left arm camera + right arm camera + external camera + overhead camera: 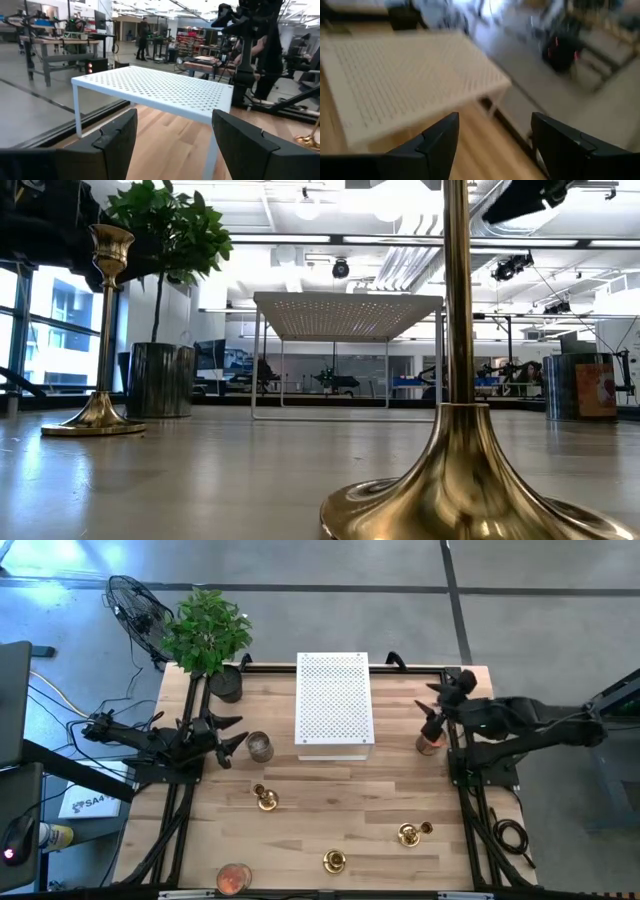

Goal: Pick & Place candle stick holders
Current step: Put the top orange scented candle on the shelf

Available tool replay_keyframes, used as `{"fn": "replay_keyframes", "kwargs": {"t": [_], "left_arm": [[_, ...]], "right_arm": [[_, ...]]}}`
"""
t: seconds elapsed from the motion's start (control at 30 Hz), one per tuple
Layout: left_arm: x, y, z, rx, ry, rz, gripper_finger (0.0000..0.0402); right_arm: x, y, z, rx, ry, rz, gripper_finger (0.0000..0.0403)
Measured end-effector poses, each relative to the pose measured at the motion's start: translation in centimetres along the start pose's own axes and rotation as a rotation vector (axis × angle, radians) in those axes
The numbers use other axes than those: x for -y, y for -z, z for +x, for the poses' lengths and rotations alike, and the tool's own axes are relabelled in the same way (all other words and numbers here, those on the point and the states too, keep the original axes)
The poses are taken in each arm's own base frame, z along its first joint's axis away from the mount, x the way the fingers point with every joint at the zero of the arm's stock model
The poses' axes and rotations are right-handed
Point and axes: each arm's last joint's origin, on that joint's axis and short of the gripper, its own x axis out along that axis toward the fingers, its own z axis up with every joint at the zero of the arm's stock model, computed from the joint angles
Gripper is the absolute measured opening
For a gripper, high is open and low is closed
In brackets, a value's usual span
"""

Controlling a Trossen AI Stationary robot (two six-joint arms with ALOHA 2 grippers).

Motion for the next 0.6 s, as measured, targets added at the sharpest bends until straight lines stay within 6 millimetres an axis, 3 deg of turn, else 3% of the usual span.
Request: {"fn": "replay_keyframes", "kwargs": {"t": [0.27,0.47,0.6], "left_arm": [[-0.1,-0.1,0.0,0.005,-0.032,0.043,0.0253],[0.0,-0.1,0.0,0.005,-0.017,0.004,0.0253],[0.1,-0.1,0.0,0.003,0.026,-0.065,0.0253]], "right_arm": [[0.3,-2.1,-0.8,-0.259,0.048,0.175,0.0243],[0.4,-1.6,-1.6,-0.504,-0.060,0.143,0.0243],[0.7,-0.9,-2.1,-0.620,-0.087,0.232,0.0243]]}}
